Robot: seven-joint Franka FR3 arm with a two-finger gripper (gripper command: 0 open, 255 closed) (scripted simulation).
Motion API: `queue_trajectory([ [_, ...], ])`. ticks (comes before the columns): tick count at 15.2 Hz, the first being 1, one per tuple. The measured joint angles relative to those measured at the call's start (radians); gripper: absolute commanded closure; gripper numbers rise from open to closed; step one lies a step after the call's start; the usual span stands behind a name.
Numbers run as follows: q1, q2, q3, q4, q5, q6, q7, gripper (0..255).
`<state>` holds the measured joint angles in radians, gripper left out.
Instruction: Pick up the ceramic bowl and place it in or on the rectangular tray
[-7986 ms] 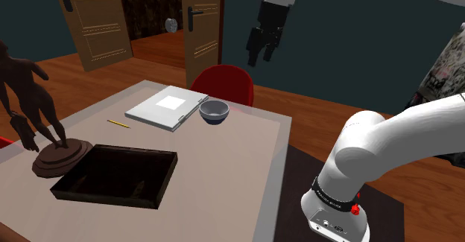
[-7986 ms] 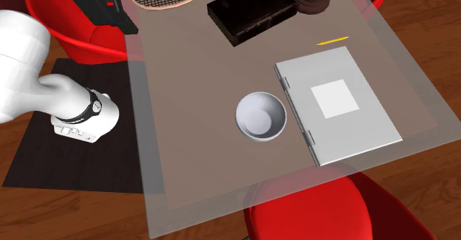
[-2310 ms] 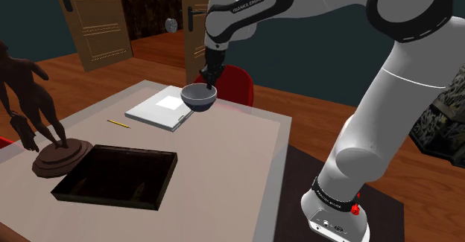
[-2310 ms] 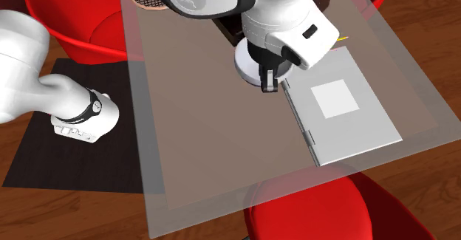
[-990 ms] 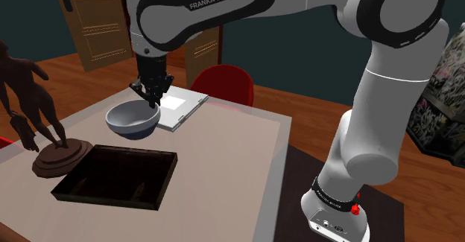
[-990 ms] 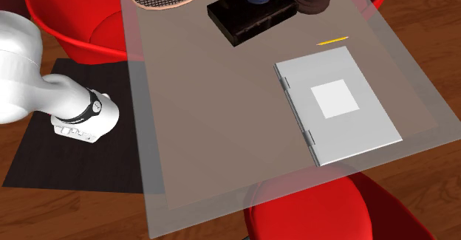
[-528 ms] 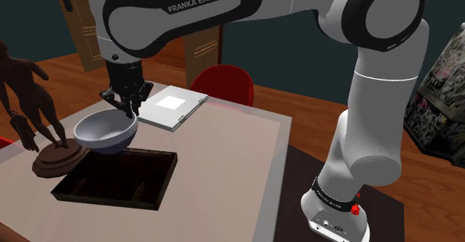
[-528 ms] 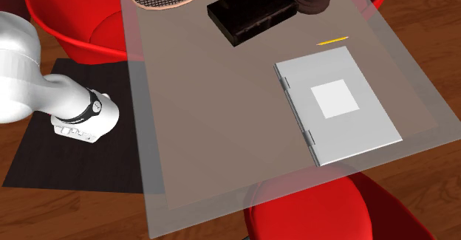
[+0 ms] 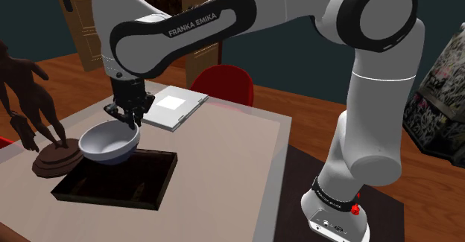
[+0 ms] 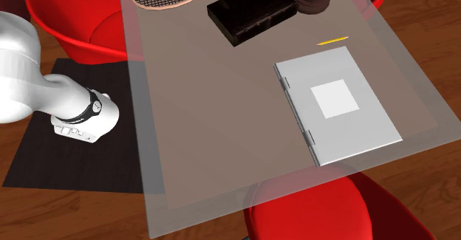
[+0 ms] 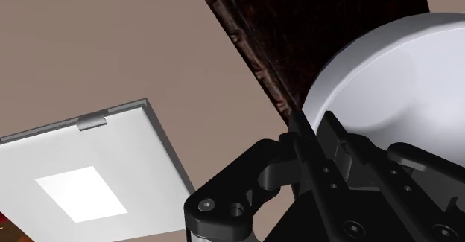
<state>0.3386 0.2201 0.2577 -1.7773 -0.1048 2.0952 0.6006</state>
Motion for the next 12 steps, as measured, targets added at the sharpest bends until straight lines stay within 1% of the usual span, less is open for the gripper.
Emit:
queue_trajectory([
  [12, 0.004, 0.055, -0.007, -0.084, -0.024, 0.137, 0.019, 255],
])
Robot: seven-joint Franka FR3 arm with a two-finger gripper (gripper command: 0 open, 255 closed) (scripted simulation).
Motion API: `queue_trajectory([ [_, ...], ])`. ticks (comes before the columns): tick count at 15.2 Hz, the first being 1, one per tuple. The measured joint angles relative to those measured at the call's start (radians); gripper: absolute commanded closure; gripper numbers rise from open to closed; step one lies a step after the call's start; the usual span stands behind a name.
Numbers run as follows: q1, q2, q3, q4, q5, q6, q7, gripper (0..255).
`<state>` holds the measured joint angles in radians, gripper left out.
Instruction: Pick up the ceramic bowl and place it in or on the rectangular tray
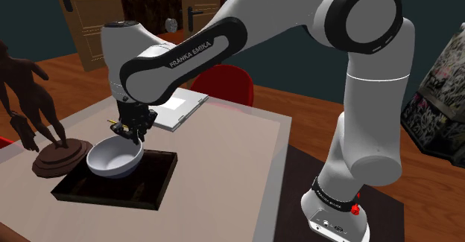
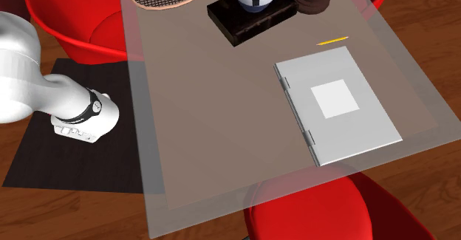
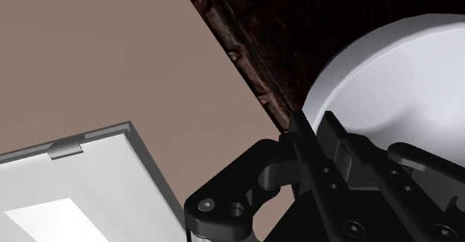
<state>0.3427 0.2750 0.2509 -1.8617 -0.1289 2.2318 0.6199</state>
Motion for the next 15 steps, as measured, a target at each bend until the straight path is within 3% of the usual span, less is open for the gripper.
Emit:
queue_trajectory([
  [6, 0.0, 0.0, -0.002, -0.002, -0.002, 0.006, 0.002, 255],
  [7, 0.0, 0.0, -0.002, -0.001, -0.002, 0.006, 0.002, 0],
  [15, -0.001, -0.018, 0.002, 0.012, 0.007, -0.027, -0.005, 0],
])
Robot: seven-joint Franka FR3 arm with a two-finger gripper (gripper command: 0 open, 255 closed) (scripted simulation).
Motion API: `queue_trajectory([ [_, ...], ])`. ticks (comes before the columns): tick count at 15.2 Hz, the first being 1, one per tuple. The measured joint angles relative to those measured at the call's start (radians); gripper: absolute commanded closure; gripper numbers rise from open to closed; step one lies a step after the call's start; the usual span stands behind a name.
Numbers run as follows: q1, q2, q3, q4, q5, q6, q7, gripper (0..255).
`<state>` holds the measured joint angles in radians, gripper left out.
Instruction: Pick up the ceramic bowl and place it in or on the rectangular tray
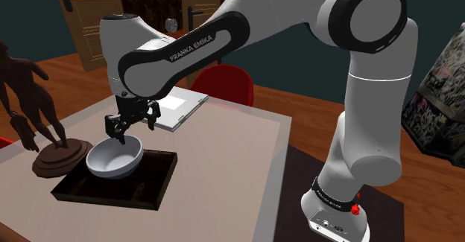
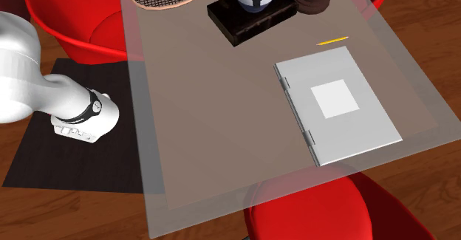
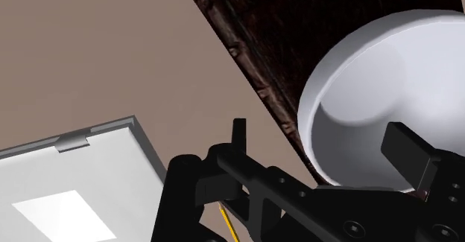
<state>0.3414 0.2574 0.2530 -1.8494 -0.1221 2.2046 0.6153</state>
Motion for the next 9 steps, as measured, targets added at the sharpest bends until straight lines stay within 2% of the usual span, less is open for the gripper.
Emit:
queue_trajectory([
  [3, -0.003, -0.036, 0.004, 0.024, 0.014, -0.059, -0.009, 0],
  [9, -0.002, -0.043, 0.005, 0.029, 0.016, -0.071, -0.009, 0],
])
